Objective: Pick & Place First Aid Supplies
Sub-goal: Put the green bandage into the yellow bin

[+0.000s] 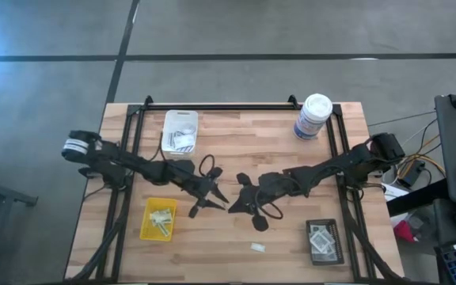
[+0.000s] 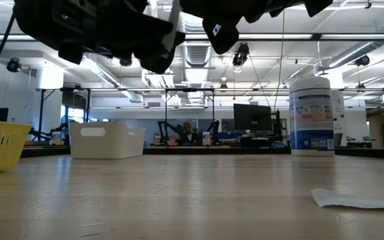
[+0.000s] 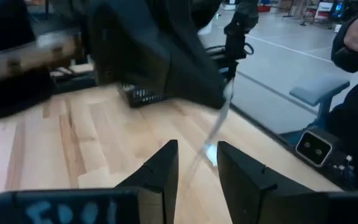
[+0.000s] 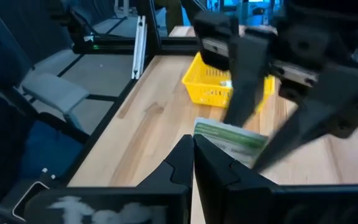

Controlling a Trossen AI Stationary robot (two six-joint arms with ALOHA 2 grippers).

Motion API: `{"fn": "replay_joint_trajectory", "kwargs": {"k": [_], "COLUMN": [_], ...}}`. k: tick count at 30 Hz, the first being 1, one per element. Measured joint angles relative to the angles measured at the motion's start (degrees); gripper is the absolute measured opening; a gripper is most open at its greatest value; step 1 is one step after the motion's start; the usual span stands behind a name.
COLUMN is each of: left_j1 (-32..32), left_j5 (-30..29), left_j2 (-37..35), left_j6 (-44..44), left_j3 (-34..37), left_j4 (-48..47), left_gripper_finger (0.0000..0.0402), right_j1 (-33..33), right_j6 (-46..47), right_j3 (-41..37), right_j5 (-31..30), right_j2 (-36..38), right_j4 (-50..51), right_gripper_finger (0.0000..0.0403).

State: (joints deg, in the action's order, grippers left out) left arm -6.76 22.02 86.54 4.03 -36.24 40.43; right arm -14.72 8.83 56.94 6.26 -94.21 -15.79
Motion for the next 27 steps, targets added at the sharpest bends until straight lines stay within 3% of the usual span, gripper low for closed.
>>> {"fn": "replay_joint_trajectory", "kwargs": {"k": [9, 19, 27], "left_j1": [0.00, 0.00, 0.00], "left_j5": [1.43, 1.53, 1.51], "left_j2": [-0.98, -1.00, -1.02], "left_j6": [0.33, 0.31, -0.10], "left_j3": [-0.49, -0.38, -0.37], "left_j4": [0.01, -1.47, -1.51], "left_gripper_finger": [0.0103, 0.0009, 0.0002], "right_j1": [0.00, 0.00, 0.00], "right_j6": [0.22, 0.20, 1.68], "right_j3": [0.03, 0.03, 0.03], "right_j5": [-0.08, -0.24, -0.29], "right_j2": [0.00, 0.00, 0.02], "right_j4": [0.67, 0.61, 0.59], "right_gripper_finger": [0.0008, 0.0008, 0.0021]}}
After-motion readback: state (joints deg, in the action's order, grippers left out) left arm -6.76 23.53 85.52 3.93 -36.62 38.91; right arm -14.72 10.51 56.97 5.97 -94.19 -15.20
